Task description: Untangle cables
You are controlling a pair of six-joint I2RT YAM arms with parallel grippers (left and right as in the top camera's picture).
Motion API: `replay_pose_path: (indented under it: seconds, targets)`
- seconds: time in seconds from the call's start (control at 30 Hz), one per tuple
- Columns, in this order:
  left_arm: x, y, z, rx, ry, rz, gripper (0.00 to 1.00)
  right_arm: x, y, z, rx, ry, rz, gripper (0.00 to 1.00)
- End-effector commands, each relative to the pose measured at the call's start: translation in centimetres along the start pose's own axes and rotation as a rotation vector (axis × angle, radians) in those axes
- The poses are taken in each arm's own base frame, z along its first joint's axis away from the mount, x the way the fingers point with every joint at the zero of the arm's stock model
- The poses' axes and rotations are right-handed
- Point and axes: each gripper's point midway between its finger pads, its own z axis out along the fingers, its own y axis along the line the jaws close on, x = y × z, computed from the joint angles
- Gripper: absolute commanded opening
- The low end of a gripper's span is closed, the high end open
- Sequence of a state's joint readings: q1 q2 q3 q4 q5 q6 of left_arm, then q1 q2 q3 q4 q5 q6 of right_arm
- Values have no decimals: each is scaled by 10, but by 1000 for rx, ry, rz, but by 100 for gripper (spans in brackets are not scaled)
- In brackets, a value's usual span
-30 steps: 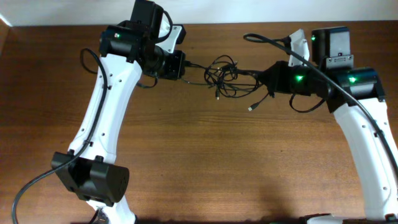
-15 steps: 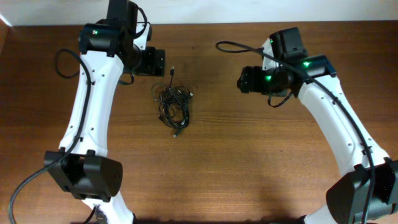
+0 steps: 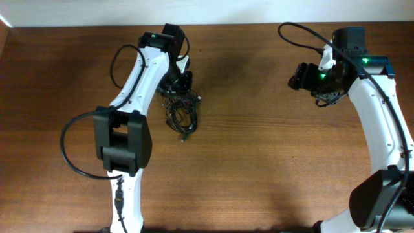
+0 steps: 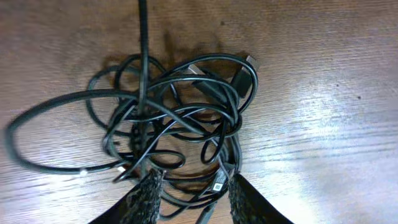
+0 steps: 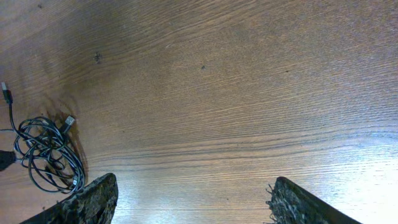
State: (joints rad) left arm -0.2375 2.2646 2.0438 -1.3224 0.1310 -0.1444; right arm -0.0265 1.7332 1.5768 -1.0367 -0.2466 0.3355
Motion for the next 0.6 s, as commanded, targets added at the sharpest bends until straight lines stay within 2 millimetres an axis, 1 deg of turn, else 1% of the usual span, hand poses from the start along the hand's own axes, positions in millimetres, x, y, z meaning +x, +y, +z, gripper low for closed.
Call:
replay_pose_path:
  seconds: [0.0, 0.03, 0.13, 0.2, 0.27, 0.3, 0.37, 0.47, 0.57]
  targets:
    - [9, -18, 18, 4, 46, -15, 34, -6, -1, -5, 12, -25, -14, 80]
    - [11, -22, 22, -6, 52, -2, 34, -6, -1, -5, 12, -24, -19, 80]
    - [16, -22, 33, -16, 65, 7, 33, -5, -1, -5, 14, -21, -20, 80]
    - [12, -22, 41, -16, 47, 10, 32, -5, -1, -5, 14, -19, -20, 80]
    - [11, -18, 52, -28, 34, 12, 30, -4, -1, -5, 16, -15, -19, 80]
    - [13, -17, 56, -30, 41, 11, 29, -3, -2, -5, 18, -10, -18, 80]
    - [15, -14, 65, -34, 41, 10, 31, -1, -2, -5, 19, -6, -32, 80]
    - [14, -5, 75, -80, 23, 12, 33, -1, -2, -5, 19, -3, -31, 80]
    - [23, -1, 91, -83, 39, 10, 31, -1, -2, -5, 19, -4, -31, 80]
